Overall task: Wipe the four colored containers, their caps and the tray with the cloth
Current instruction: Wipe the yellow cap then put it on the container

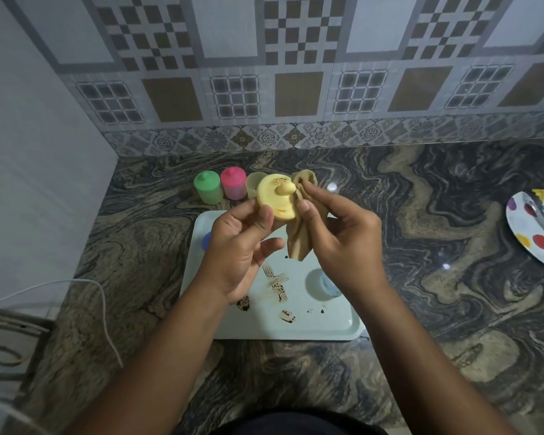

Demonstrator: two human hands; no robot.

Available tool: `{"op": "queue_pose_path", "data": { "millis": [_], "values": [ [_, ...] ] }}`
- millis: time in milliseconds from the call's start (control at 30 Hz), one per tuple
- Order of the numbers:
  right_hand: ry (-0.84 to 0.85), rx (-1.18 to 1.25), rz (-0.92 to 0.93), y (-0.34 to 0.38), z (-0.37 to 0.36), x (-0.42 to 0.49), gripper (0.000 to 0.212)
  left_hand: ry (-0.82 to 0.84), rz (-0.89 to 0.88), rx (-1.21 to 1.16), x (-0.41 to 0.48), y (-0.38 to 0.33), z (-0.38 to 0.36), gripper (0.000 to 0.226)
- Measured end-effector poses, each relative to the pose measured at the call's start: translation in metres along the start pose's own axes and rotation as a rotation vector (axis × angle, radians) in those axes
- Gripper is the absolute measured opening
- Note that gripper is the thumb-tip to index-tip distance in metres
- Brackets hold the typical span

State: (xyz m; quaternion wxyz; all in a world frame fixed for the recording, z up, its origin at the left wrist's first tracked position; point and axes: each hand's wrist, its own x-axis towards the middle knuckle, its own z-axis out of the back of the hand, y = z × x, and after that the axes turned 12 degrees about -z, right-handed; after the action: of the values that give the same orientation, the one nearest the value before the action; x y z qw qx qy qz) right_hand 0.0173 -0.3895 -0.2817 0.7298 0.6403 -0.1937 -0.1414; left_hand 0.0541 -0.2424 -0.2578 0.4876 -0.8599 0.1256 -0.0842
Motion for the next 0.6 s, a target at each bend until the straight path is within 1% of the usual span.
{"op": "queue_pose_path", "data": {
  "millis": [100, 200, 300, 400, 500, 533, 600],
  "values": [
    [-0.012, -0.011, 0.071, 0.0, 0.003, 0.002, 0.02, -0.058, 0.024, -0.027, 0.0, -0.002, -0.002, 0.019],
    [-0.005, -0.039, 0.102, -0.002, 0.002, 0.0, 0.019, -0.083, 0.025, -0.065, 0.002, 0.001, -0.003, 0.028],
    [-0.019, -0.029, 0.109, -0.002, 0.003, -0.002, 0.02, -0.032, -0.034, -0.096, 0.002, 0.003, -0.003, 0.035],
    [-0.045, -0.035, 0.121, 0.002, 0.005, 0.0, 0.018, 0.038, -0.104, -0.04, -0.002, 0.004, -0.002, 0.027],
    [-0.048, -0.044, 0.124, 0.006, 0.008, 0.003, 0.015, 0.0, -0.072, 0.046, -0.003, 0.001, -0.004, 0.023],
    [-0.044, -0.049, 0.111, 0.007, 0.009, 0.003, 0.015, -0.011, -0.053, 0.043, -0.003, 0.0, -0.006, 0.021],
    [-0.029, -0.056, 0.09, 0.007, 0.009, 0.002, 0.014, -0.042, -0.012, -0.01, -0.003, 0.0, -0.008, 0.025]
  ]
}}
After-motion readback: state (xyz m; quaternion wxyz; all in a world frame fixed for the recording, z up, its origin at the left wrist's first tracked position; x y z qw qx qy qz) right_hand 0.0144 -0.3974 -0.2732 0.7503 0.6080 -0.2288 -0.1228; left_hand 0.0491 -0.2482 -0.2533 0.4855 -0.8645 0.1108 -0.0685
